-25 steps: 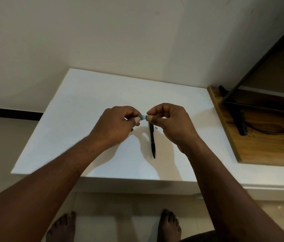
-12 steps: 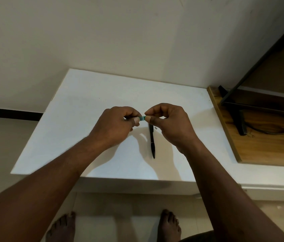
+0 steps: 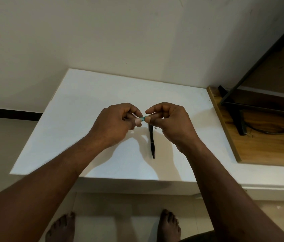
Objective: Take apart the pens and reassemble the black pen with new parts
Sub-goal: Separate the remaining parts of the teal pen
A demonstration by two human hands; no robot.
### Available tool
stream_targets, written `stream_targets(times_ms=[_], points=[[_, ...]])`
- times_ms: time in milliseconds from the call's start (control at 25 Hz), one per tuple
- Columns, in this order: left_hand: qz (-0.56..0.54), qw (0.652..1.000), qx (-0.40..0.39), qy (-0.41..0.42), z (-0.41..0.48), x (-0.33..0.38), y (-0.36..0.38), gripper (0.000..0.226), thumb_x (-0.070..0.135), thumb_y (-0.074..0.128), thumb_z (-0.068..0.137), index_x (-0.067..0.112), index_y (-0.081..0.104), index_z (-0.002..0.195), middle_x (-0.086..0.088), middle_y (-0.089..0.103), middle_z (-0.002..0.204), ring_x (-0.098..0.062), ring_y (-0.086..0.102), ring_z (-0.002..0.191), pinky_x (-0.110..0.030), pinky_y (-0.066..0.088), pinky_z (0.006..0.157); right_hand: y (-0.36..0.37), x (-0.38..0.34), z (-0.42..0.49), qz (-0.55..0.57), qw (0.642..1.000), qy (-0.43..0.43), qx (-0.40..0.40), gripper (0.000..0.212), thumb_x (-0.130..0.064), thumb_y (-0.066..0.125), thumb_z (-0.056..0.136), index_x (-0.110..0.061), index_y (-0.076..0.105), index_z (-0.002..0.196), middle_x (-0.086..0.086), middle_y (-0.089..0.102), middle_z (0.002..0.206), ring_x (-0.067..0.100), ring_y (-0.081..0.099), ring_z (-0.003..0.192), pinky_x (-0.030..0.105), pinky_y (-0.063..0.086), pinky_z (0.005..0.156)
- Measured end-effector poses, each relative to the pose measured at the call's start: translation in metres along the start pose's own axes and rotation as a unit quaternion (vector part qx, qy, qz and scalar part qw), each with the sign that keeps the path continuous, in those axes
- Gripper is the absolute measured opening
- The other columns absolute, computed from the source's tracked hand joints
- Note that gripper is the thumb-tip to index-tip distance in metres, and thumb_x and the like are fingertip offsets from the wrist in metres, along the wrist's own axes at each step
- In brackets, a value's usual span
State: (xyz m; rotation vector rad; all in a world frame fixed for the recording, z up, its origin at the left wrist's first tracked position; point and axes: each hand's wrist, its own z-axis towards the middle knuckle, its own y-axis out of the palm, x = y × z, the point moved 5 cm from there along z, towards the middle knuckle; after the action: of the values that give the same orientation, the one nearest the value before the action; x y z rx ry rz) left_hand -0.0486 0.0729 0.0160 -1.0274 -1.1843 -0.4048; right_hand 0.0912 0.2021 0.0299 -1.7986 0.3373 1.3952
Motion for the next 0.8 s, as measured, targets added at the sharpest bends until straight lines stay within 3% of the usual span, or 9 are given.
stream_targets(times_ms=[280, 520, 600, 680, 800], points=[[0.016, 1.000, 0.004, 0.002, 0.001, -0.003, 0.000, 0.006, 0.026, 0.075, 0.092, 0.030, 0.073, 0.096, 0.016, 0.080, 0.081, -0.004, 0.072, 0.074, -0.034, 0.060, 0.076, 0.003, 0.001, -0.002, 0.015, 1.000, 0.014, -0.002, 0.017, -0.015, 0.084, 0.086, -0.027, 0.078, 0.095, -0.005, 0.082, 0.081, 0.008, 0.072, 0.073, 0.031, 0.058, 0.073], [0.155, 0.988, -0.005, 0.027, 0.000, -0.006, 0.004, 0.004, 0.040, 0.073, 0.092, 0.036, 0.073, 0.092, 0.019, 0.069, 0.076, 0.000, 0.062, 0.074, -0.025, 0.042, 0.063, 0.005, -0.001, -0.004, -0.006, 0.999, 0.031, -0.006, 0.017, -0.018, 0.083, 0.086, -0.028, 0.077, 0.098, -0.006, 0.082, 0.081, 0.018, 0.077, 0.080, 0.026, 0.057, 0.067], [0.161, 0.987, 0.020, 0.020, 0.002, -0.006, 0.002, 0.006, 0.042, 0.073, 0.091, 0.036, 0.075, 0.092, 0.020, 0.067, 0.080, 0.001, 0.060, 0.076, -0.023, 0.039, 0.062, 0.006, 0.001, -0.004, -0.010, 0.998, 0.059, -0.006, 0.011, -0.028, 0.081, 0.090, -0.024, 0.075, 0.098, -0.004, 0.082, 0.081, 0.007, 0.067, 0.059, 0.025, 0.050, 0.056], [0.161, 0.985, 0.052, -0.011, 0.005, -0.010, -0.004, 0.010, 0.042, 0.076, 0.089, 0.033, 0.077, 0.088, 0.018, 0.069, 0.082, 0.000, 0.061, 0.077, -0.019, 0.038, 0.061, 0.008, 0.007, -0.003, 0.021, 0.993, 0.119, -0.016, 0.018, -0.031, 0.073, 0.098, -0.013, 0.069, 0.098, 0.002, 0.081, 0.082, 0.003, 0.046, 0.042, 0.024, 0.036, 0.049], [0.140, 0.985, 0.067, -0.082, 0.008, -0.024, -0.013, 0.017, 0.042, 0.081, 0.084, 0.026, 0.078, 0.079, 0.013, 0.073, 0.076, -0.002, 0.064, 0.074, -0.021, 0.040, 0.059, 0.013, 0.015, -0.008, 0.115, 0.963, 0.235, -0.061, 0.013, -0.020, 0.057, 0.106, -0.008, 0.062, 0.102, 0.008, 0.070, 0.078, 0.012, 0.039, 0.050, 0.024, 0.031, 0.046]])
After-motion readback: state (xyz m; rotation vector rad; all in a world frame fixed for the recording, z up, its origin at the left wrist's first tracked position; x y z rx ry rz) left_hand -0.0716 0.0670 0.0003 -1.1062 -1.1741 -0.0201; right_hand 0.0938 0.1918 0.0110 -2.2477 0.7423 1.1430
